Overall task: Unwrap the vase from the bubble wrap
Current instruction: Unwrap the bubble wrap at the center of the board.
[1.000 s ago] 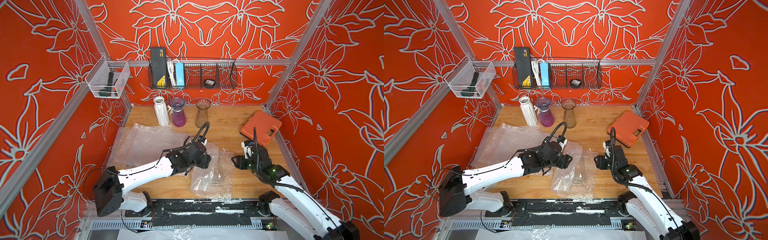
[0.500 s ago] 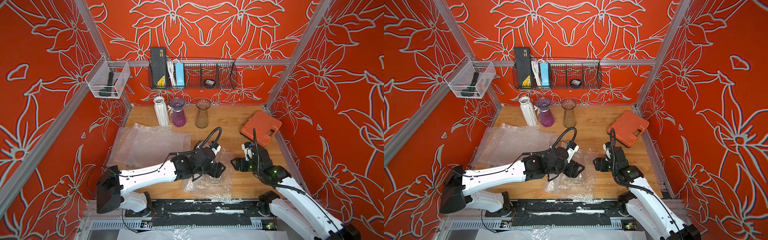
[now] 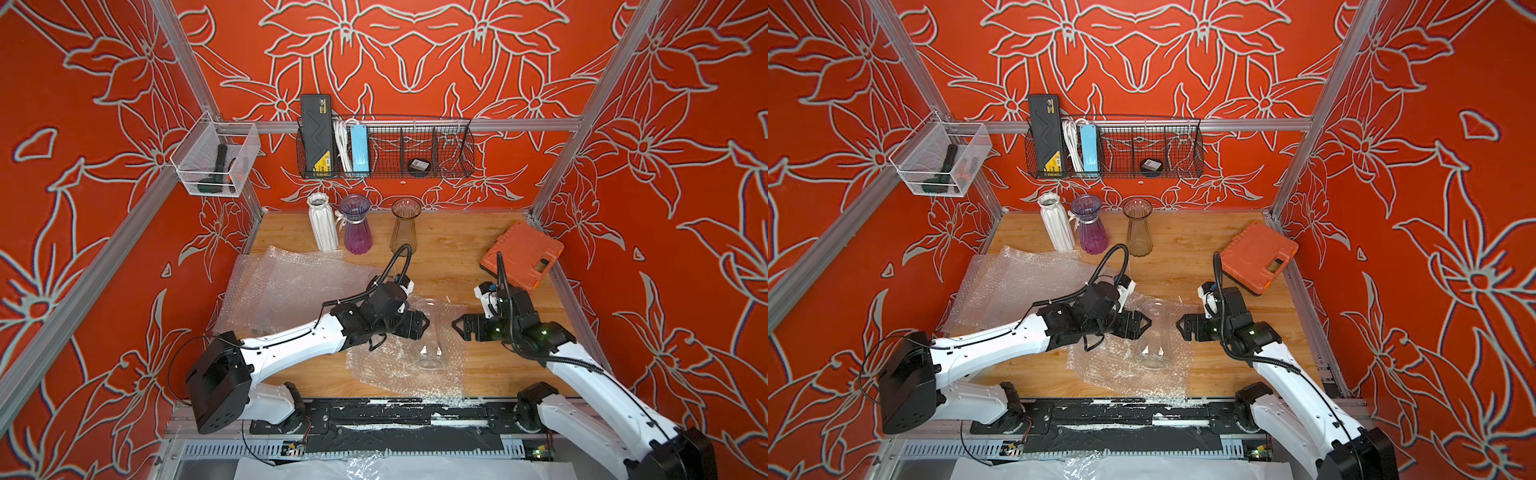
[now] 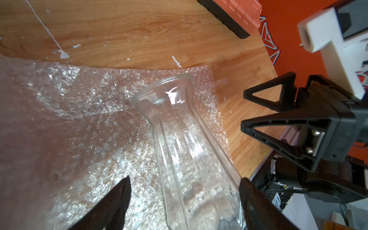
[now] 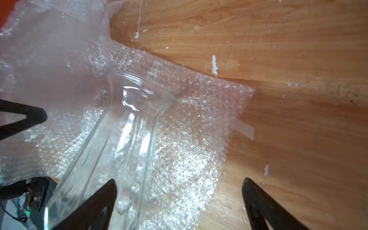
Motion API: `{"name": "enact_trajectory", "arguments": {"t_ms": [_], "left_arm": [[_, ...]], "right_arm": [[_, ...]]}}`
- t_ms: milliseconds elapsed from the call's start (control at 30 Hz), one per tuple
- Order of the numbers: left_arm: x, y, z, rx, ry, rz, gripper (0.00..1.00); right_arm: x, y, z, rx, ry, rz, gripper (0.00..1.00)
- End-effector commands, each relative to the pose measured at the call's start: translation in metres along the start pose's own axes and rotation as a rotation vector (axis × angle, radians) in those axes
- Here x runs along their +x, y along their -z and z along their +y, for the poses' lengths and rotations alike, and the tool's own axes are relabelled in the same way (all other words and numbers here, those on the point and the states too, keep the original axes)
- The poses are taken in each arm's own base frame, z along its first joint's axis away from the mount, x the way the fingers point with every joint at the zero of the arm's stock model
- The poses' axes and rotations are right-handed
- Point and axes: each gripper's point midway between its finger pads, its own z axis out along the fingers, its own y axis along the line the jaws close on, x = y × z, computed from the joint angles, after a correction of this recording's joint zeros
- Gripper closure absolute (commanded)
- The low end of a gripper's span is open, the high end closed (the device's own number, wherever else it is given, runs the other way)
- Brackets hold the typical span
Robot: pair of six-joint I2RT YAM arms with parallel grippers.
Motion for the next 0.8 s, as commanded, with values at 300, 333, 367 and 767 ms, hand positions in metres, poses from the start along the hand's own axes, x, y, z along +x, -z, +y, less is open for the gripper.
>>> {"name": "enact_trajectory", "arguments": {"t_ms": [300,333,367,767], "left_arm": [[-0.003,0.023,0.05,-0.057,0.051,-0.099,0.13],[-0.005,0.027,0.052,-0.067,0.047,-0.12,0.13],[-0.008,0.032,0.053,-0.076,0.041,-0.145,0.12],[-0.009,0.055,0.059,-0.06,-0.003,-0.273,0.05]], "right_arm": [[-0.018,-0.006,0.037,-0.037,0.033,0.036,0.02],[-0.019,-0.007,0.036,-0.032,0.018,0.041,0.02],[-0.019,-0.008,0.036,-0.022,0.01,0.053,0.02],[-0.035,-0.013,0.033,0.085,-0.008,0.14,0.02]]}}
